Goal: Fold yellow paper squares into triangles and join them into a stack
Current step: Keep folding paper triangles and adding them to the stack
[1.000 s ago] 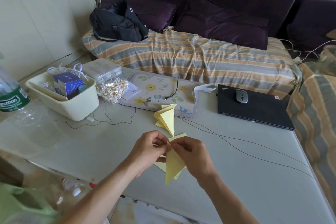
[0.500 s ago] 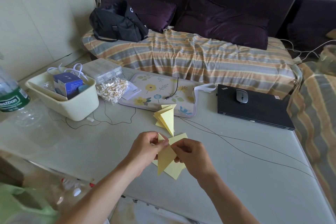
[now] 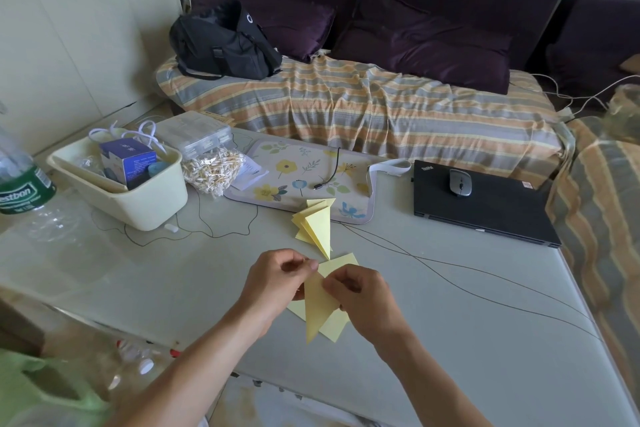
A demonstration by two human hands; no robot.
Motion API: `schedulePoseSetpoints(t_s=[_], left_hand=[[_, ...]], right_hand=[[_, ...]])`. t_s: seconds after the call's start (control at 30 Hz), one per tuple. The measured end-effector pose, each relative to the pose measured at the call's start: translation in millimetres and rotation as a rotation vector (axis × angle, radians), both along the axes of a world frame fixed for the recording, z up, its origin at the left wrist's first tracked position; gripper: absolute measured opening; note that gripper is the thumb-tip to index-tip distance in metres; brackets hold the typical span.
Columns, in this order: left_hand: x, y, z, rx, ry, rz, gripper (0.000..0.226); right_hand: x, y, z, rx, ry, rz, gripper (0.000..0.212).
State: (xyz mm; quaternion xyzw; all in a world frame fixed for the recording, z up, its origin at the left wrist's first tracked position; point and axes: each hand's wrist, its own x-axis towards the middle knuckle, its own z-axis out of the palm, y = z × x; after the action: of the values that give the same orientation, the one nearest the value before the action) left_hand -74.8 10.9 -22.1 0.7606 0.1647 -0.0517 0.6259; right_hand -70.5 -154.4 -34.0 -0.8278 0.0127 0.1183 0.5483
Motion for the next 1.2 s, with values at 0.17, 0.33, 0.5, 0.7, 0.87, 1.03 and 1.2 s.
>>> schedulePoseSetpoints(t_s=[0.17, 0.33, 0.5, 0.7, 0.87, 1.03, 1.2], left_hand=[[-0.5, 1.7, -0.3, 0.018, 0.003, 0.010, 0.012], [-3.0, -2.1, 4.7, -0.007, 0.021, -0.026, 0.015], [-4.5, 1.7, 8.4, 0.088, -0.019, -0.068, 0.005], [-6.4, 1.2, 7.9, 0.410, -0.015, -0.183, 0.010], [-7.7, -2.0, 7.6, 0.343, 0.068, -0.185, 0.016], [-6.8, -2.3, 8.7, 0.362, 0.076, -0.105, 0.015], [-5.6, 0.1, 9.5, 0.334, 0.080, -0.037, 0.011]], right_hand=[[0.5, 0.1, -5.0, -0.005, 0.032, 0.011, 0.016], [0.0, 0.1, -2.8, -0.006, -0.033, 0.022, 0.019], [-0.3, -1.5, -3.3, -0.041, -0.027, 0.034, 0.015], [-2.6, -0.8, -5.8, -0.191, -0.007, 0.064, 0.011], [-2.5, 2.1, -4.3, -0.163, -0.065, 0.080, 0.010], [-2.3, 4.6, -2.5, -0.151, -0.057, 0.048, 0.010], [-0.2, 2.2, -1.2, -0.128, -0.052, 0.005, 0.011]])
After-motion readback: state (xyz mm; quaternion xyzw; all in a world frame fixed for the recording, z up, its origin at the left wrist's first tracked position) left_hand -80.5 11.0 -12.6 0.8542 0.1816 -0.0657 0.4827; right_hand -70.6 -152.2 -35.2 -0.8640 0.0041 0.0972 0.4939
